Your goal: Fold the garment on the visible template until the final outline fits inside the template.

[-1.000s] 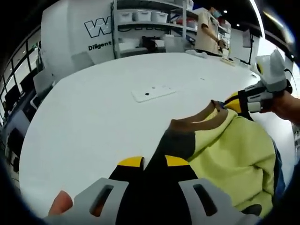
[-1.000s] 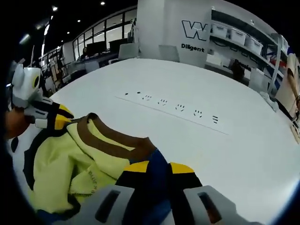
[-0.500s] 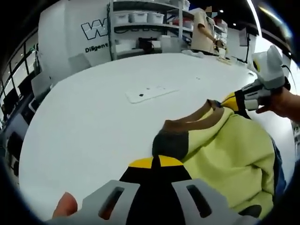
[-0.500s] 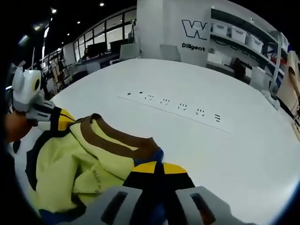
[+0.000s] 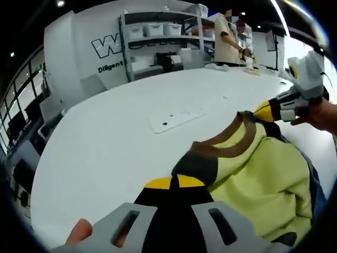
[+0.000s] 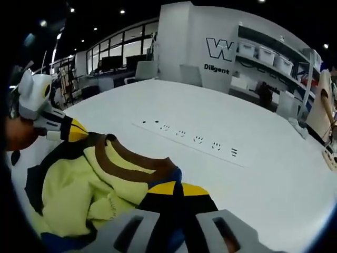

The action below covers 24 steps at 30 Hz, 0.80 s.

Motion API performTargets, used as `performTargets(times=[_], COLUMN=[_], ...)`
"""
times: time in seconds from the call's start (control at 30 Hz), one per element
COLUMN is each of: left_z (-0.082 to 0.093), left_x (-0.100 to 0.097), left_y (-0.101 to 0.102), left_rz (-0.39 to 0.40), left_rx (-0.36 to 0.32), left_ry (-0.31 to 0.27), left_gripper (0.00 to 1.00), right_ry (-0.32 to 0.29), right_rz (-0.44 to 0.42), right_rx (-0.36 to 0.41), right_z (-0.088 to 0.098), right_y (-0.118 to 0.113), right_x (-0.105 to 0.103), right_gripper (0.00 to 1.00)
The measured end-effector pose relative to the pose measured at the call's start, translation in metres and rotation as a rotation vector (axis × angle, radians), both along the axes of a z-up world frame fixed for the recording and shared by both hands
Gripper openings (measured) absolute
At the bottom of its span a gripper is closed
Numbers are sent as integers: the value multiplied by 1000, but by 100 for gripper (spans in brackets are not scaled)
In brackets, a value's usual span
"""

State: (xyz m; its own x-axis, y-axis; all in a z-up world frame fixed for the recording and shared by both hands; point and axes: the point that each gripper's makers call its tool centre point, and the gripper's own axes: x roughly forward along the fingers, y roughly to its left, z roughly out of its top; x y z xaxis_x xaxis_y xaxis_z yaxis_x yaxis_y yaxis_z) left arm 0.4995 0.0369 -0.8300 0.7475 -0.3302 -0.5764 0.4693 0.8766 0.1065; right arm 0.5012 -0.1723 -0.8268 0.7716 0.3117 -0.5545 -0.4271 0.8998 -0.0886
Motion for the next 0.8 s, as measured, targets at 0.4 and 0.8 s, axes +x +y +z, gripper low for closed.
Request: performTargets(times=[0.4,0.8], left_z=[43,18], left_x=[27,39], left_y=[-3,-6], left_rz=[-42,-33], left_rx=[75,164], left_ry=[-188,-174], left_gripper=[4,4], right_ry=[-179,-128], right_rz=[-24,-39], right_rx=[-48,-116], right_z=[37,2], right_y=[-5,-3], right_x=[19,28], right_gripper=[0,0])
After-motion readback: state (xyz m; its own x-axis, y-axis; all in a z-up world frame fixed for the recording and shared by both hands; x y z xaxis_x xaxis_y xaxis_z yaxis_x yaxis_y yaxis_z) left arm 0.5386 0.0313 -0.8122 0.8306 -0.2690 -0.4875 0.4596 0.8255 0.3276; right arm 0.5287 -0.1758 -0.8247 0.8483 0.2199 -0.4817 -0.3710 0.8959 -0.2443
